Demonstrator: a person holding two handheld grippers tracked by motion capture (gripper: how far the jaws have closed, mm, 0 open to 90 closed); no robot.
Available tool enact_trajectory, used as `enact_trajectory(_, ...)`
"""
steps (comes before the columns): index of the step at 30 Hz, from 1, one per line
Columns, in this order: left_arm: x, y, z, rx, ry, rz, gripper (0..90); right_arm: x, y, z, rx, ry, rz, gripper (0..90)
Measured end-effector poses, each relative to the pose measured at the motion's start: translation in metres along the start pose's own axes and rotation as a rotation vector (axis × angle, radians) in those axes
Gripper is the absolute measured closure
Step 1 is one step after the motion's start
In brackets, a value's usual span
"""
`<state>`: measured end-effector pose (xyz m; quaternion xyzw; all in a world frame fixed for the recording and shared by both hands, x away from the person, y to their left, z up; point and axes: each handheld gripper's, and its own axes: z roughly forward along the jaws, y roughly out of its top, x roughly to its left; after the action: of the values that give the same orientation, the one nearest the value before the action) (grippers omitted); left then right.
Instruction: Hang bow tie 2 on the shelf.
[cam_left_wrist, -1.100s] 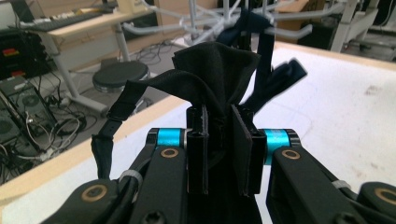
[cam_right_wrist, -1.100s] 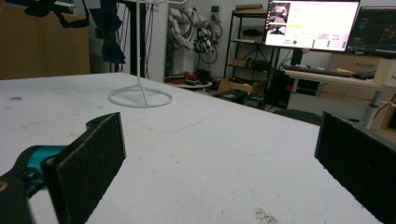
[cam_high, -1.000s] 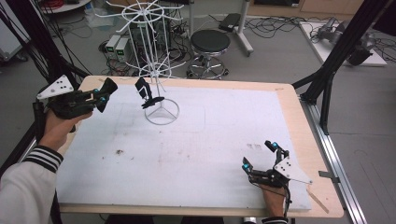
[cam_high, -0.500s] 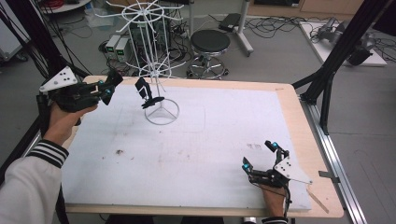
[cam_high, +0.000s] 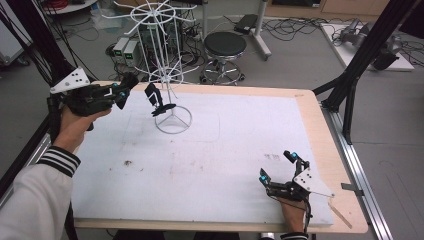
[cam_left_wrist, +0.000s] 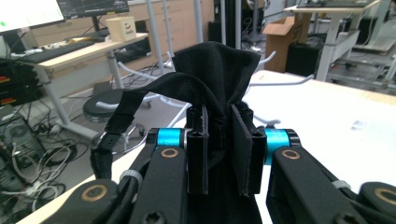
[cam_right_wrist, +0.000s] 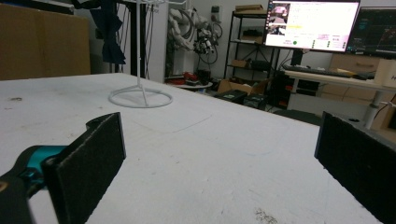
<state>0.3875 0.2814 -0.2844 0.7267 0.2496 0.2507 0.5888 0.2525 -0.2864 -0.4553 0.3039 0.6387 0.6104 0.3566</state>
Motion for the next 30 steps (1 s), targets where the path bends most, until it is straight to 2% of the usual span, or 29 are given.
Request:
enact_trajectory(14, -0.01, -0.01, 0.018, 0.033, -0.03, 0.007, 76.7, 0.0, 0.0, 0.0, 0.002, -0.001, 0.002, 1.1)
enact_trajectory(21, -0.012, -0.015, 0.022, 0.044, -0.03, 0.002, 76.7, 0.0, 0.0, 0.0, 0.0, 0.0, 0.003, 1.1)
enact_trajectory(25, -0.013, -0.02, 0.024, 0.053, -0.031, -0.006, 76.7, 0.0, 0.0, 0.0, 0.0, -0.001, 0.004, 1.1)
enact_trajectory(30, -0.011, -0.028, 0.026, 0.057, -0.02, -0.036, 76.7, 0.0, 0.0, 0.0, 0.0, -0.001, 0.004, 1.1)
